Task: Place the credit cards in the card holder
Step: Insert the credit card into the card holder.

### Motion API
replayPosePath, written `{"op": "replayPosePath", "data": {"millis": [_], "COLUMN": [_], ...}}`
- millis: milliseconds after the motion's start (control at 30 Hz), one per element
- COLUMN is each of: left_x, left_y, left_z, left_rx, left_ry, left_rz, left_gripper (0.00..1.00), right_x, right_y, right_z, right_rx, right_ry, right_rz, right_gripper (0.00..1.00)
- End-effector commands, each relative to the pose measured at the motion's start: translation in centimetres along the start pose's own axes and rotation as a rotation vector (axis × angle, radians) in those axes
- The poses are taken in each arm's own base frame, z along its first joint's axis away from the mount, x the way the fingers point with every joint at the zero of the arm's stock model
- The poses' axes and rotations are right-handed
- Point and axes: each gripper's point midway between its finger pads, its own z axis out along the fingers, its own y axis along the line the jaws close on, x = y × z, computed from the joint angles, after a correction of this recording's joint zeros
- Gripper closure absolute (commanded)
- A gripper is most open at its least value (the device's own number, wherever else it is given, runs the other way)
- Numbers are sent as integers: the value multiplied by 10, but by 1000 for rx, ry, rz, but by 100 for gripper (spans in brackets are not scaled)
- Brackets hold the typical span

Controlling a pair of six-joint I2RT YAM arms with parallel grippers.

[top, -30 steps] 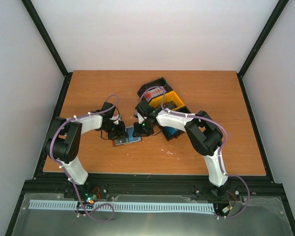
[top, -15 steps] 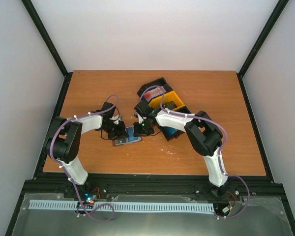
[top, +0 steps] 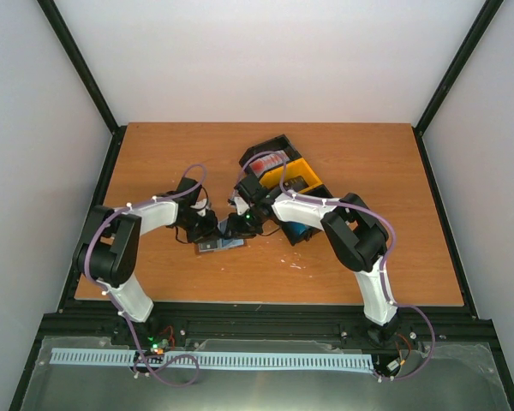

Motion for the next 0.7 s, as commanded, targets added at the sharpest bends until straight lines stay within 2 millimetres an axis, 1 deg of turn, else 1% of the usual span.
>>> {"op": "replayPosePath", "data": {"millis": [0,33,133,233,400,600,667], "left_x": [-12,-14,-21,-24,-25,-21,-21], "left_y": [10,9,6,6,5,13,16], "left_z": [-21,-27,-43,-51,-54,-48,-48], "left_rx": [-120,-130,-148,-165,-164,-187,-200], "left_ry": [-104,-124,-185,-221,-237,-215,-220], "left_rz": [-31,-34,-44,-56,-57,-60,-63], "left_gripper": [86,84,82,82,81,81,80], "right_x": [-6,-8,-9,-9,-11,-16,-19], "right_y": [34,37,45,51,56,50,49], "right_z": [-13,-14,-15,-14,-9,-2,0], "right_rx": [-129,-141,-172,-193,-205,-182,-174], "right_ry": [-27,-29,-31,-28,-21,-21,-26], "right_rz": [-58,-63,-79,-96,-103,-81,-75], "right_gripper": [70,70,68,67,67,66,66]}}
